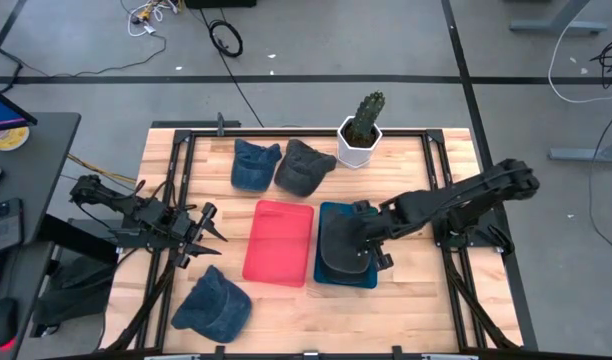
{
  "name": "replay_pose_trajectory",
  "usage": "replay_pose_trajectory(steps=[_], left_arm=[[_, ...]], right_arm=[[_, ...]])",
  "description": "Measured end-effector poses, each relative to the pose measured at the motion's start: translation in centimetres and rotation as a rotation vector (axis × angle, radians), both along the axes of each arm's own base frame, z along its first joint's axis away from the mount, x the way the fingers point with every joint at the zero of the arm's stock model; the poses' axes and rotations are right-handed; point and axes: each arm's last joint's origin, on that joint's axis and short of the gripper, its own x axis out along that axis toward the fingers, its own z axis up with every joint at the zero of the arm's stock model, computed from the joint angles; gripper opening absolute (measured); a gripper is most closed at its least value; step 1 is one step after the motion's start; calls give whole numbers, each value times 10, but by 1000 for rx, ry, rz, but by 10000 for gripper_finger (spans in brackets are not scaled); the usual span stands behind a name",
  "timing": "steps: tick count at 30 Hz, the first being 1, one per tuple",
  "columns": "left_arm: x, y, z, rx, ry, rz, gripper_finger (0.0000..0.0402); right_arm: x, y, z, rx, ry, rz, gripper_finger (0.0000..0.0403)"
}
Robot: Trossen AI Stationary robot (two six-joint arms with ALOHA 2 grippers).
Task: Pick & Place hat
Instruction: Put the right black cap into the blue bin
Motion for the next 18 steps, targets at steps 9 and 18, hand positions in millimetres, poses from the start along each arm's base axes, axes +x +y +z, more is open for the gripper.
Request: replay_pose_trajectory(steps=[9, 18], left_arm=[[0, 0, 0, 0, -1, 0, 170], [0, 0, 0, 0, 0, 0, 170]], right_arm=[[24, 8, -51, -25, 139, 62, 0], [41, 12, -88, -14, 230, 79, 0]])
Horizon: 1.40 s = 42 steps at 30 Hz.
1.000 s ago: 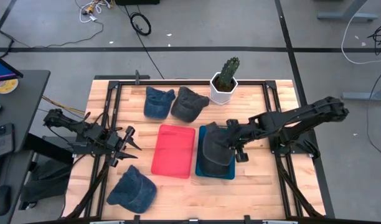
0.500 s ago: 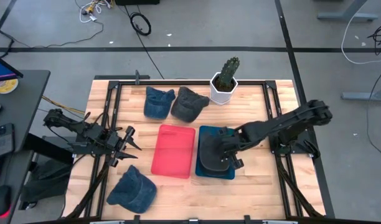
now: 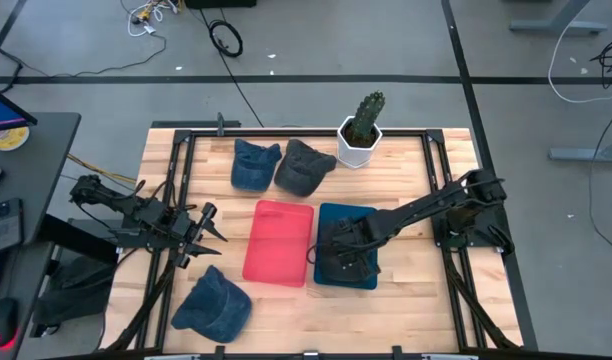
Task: Pick & Place hat
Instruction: Put the right black cap into the blue bin, then put the black cap into the blue bin
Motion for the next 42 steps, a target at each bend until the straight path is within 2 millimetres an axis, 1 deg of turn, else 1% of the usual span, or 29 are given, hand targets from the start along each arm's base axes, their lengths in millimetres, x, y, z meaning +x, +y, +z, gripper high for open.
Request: replay_pose_trajectory(steps=[3, 8, 15, 20, 24, 27, 31, 32, 34, 35, 38, 42], left_arm=[[0, 0, 0, 0, 0, 0, 170], [0, 0, 0, 0, -1, 0, 170], [0, 0, 0, 0, -1, 0, 170], [0, 0, 0, 0, 0, 0, 170], [0, 0, 0, 0, 0, 0, 170], [0, 0, 0, 0, 0, 0, 170], [0, 0, 0, 0, 0, 0, 170], [0, 0, 0, 0, 0, 0, 170], [0, 0, 0, 0, 1, 0, 170], [0, 0, 0, 0, 0, 0, 170], [0, 0, 0, 0, 0, 0, 170], [0, 0, 0, 0, 0, 0, 170]], right_arm=[[1, -1, 0, 8, -8, -15, 11], [-2, -1, 10, 31, -40, -27, 47], [-13, -4, 36, 59, -96, -104, 99], [-17, -13, 55, 29, -188, -157, 145], [-9, -30, 76, -74, -414, -242, 182], [3, -49, 98, -182, -670, -382, 201], [17, -76, 129, -293, -999, -568, 212], [20, -82, 137, -301, -1080, -605, 213], [26, -90, 155, -263, -1262, -671, 213], [26, -93, 161, -243, -1326, -695, 213], [27, -98, 172, -196, -1439, -742, 213], [27, -102, 177, -177, -1487, -768, 213]])
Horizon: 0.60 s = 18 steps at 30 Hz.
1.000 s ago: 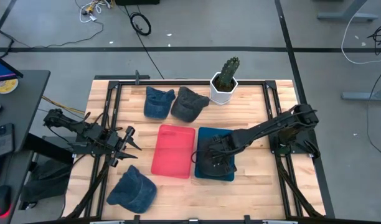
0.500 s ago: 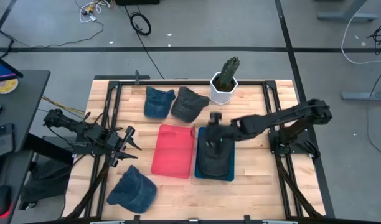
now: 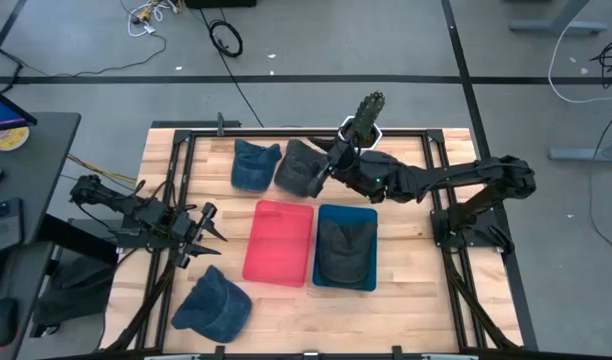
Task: Pick & Place hat
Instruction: Put the black cap into the blue bin
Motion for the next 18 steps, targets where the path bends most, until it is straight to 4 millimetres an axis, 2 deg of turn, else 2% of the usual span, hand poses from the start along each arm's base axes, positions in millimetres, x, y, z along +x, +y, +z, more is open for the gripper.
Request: replay_pose_trajectory(steps=[3, 7, 10, 13, 15, 18], left_arm=[[0, 0, 0, 0, 0, 0, 170], [0, 0, 0, 0, 0, 0, 170], [0, 0, 0, 1, 1, 0, 170], [0, 0, 0, 1, 0, 0, 170], [0, 0, 0, 0, 0, 0, 170], [0, 0, 0, 0, -1, 0, 170]], right_arm=[[2, -13, -4, -21, 36, -35, 213], [-2, -51, -17, 165, 46, -65, 213], [-10, -92, -26, 364, 51, 76, 214], [-16, -123, -35, 504, 68, 234, 214], [-19, -133, -47, 557, 137, 240, 214], [-16, -136, -55, 569, 232, 188, 214]])
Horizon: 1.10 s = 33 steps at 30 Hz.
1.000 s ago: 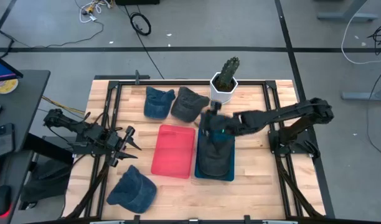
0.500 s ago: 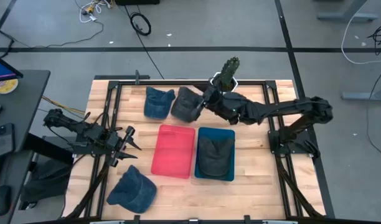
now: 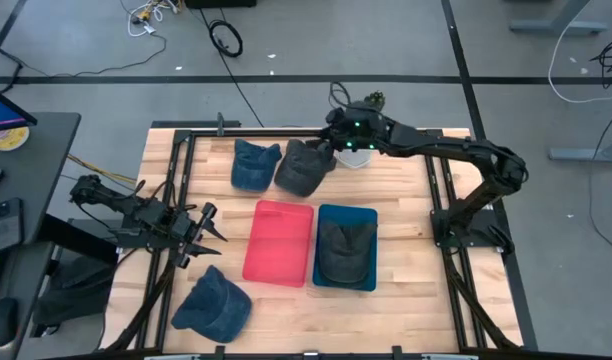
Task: Pick & Place hat
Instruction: Put the black cap into the blue bin
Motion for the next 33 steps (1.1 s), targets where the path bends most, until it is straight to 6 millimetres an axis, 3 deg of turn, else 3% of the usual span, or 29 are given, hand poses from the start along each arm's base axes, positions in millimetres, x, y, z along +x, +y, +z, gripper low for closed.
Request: replay_pose_trajectory(steps=[9, 18, 27, 33], left_arm=[[0, 0, 0, 0, 1, 0, 170], [0, 0, 0, 0, 1, 0, 170], [0, 0, 0, 0, 1, 0, 170], [0, 0, 0, 0, 1, 0, 170]], right_arm=[[37, -2, -6, 24, 200, 4, 214], [78, -12, -47, 46, 387, 25, 213], [80, -27, -74, 82, 463, 0, 213], [81, -26, -74, 110, 442, -24, 213]])
